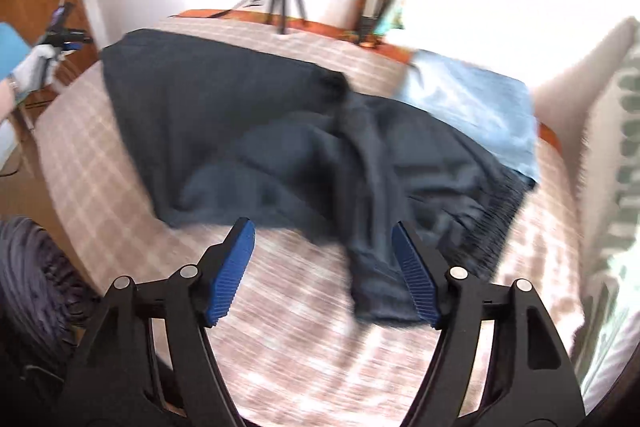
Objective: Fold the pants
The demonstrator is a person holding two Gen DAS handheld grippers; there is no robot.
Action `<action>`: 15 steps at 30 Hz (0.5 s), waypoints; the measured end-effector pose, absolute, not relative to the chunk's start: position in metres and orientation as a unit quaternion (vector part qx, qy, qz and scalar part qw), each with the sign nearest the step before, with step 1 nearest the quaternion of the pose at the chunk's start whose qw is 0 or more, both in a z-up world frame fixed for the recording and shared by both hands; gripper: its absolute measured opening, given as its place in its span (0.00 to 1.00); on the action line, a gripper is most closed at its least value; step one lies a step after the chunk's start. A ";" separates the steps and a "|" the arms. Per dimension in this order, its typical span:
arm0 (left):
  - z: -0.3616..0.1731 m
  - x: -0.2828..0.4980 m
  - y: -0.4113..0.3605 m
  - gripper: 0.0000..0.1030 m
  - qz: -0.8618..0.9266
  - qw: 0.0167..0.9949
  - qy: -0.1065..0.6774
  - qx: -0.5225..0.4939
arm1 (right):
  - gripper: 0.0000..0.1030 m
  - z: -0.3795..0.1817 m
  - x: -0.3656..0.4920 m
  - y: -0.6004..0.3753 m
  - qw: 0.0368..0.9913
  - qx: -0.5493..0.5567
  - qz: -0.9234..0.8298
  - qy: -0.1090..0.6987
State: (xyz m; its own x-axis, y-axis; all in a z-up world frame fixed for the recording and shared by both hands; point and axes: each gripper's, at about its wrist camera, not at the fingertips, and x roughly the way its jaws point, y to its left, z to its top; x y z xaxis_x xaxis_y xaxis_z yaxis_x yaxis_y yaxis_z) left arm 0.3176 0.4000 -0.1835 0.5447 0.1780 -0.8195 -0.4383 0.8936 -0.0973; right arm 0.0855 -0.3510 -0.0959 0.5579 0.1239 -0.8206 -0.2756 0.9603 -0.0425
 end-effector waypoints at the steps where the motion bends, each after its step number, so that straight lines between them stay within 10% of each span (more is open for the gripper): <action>1: -0.177 0.314 0.393 0.51 0.165 0.871 0.438 -0.147 | 0.72 -0.097 0.083 -0.361 0.882 -0.076 0.107 0.452; 15: -0.138 0.290 0.147 0.51 -0.089 0.895 0.437 -0.013 | 0.72 -0.061 0.064 -0.442 0.884 -0.106 0.078 0.448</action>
